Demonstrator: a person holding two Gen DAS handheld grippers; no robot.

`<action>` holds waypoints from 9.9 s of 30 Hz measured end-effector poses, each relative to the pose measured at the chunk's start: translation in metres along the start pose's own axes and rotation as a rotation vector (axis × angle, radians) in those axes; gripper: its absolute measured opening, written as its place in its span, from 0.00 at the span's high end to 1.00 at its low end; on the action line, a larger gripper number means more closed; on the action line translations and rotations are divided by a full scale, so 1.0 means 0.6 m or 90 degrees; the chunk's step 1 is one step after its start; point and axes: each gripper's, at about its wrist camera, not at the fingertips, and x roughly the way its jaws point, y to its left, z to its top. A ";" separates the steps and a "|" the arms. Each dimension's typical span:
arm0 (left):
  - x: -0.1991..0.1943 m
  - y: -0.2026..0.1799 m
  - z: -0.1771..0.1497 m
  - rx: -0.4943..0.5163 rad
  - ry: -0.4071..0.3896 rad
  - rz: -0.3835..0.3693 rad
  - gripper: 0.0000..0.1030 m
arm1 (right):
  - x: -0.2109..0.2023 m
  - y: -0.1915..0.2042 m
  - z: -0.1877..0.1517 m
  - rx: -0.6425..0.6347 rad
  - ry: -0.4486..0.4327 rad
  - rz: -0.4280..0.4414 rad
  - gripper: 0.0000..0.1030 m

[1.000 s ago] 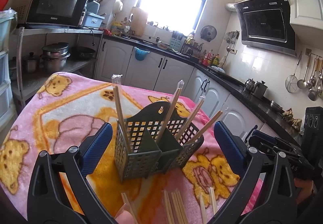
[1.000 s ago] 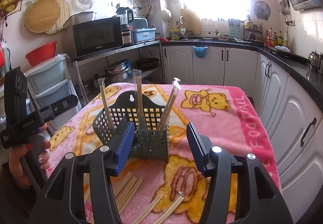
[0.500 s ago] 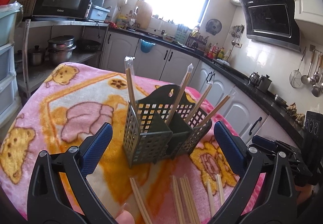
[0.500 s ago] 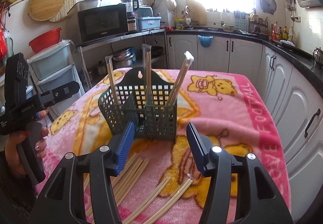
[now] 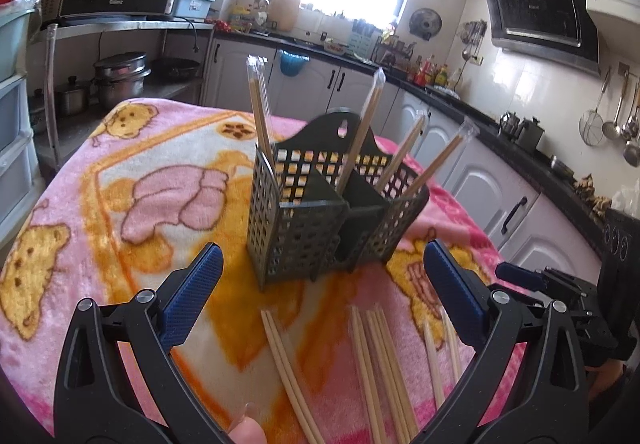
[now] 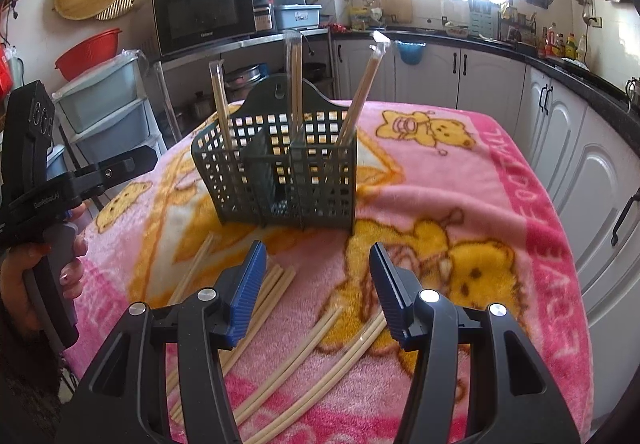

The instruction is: Organize utensils

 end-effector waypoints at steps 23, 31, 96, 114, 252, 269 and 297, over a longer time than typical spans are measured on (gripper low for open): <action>0.113 -0.027 -0.083 0.095 0.207 0.000 0.30 | 0.088 -0.042 -0.059 0.048 0.108 -0.006 0.50; 0.142 -0.032 -0.093 0.111 0.251 -0.007 0.42 | 0.118 -0.048 -0.052 0.042 0.131 0.001 0.50; 0.170 -0.039 -0.027 0.127 0.262 -0.045 0.97 | 0.081 -0.046 0.020 0.046 0.044 0.023 0.92; 0.088 -0.036 0.046 0.092 0.152 -0.090 0.97 | 0.044 -0.006 0.075 0.015 -0.010 0.038 0.92; 0.022 0.008 0.153 -0.002 -0.194 -0.025 0.44 | -0.024 -0.046 0.209 0.036 -0.158 -0.002 0.62; -0.020 0.016 0.113 -0.012 -0.150 -0.032 0.10 | -0.047 -0.009 0.168 0.011 -0.157 -0.005 0.46; -0.029 0.032 0.007 -0.004 -0.054 0.004 0.10 | -0.024 0.024 0.052 -0.007 -0.069 0.001 0.44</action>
